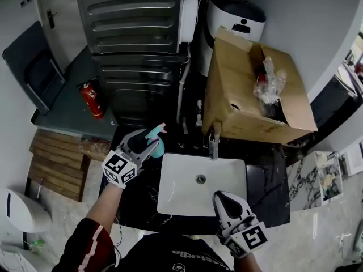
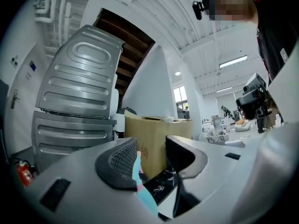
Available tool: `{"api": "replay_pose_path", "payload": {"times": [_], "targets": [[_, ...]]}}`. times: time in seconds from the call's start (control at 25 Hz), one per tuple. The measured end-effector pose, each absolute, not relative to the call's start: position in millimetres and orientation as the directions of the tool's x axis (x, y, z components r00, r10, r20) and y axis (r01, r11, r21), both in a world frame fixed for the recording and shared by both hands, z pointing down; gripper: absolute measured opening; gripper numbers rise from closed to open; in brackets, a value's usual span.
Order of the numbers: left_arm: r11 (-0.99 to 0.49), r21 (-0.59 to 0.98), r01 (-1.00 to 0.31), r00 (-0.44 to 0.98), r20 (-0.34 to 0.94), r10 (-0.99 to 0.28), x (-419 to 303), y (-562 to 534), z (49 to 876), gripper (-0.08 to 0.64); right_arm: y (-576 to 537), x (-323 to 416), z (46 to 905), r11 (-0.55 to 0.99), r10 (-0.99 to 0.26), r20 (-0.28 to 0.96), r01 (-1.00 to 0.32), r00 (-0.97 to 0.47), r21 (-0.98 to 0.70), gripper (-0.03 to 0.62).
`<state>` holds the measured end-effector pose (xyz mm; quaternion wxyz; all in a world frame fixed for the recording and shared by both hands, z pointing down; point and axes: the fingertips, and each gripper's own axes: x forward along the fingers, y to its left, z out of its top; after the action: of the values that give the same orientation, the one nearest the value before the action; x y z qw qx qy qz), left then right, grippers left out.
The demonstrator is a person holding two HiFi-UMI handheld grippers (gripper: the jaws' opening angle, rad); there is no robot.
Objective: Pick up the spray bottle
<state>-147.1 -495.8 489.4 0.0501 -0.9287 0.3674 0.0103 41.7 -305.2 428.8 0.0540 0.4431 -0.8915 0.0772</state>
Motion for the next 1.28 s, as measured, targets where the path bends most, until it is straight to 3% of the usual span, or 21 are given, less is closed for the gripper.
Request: {"api": "replay_pose_path", "payload": {"times": [0.64,1.0,1.28], "targets": [[-0.761,-0.027,-0.648,0.758,0.069,-0.649,-132.7,-567.7,567.6,0.224,-304.4,54.0,442.9,0.515,-0.824,0.222,-0.852,-0.521,-0.088,0.037],[-0.761,-0.014,-0.648,0.76,0.051,-0.648,-127.7,-567.0,572.1,0.114,-295.1,54.9,445.8,0.478,-0.843,0.238,-0.874,-0.483,-0.082,0.037],[-0.764,-0.009,-0.645,0.763,0.042,-0.645,-128.8,-565.9,570.8,0.095,-289.5,55.1,443.0,0.457,-0.856,0.236,-0.887,-0.46,-0.07,0.037]]}}
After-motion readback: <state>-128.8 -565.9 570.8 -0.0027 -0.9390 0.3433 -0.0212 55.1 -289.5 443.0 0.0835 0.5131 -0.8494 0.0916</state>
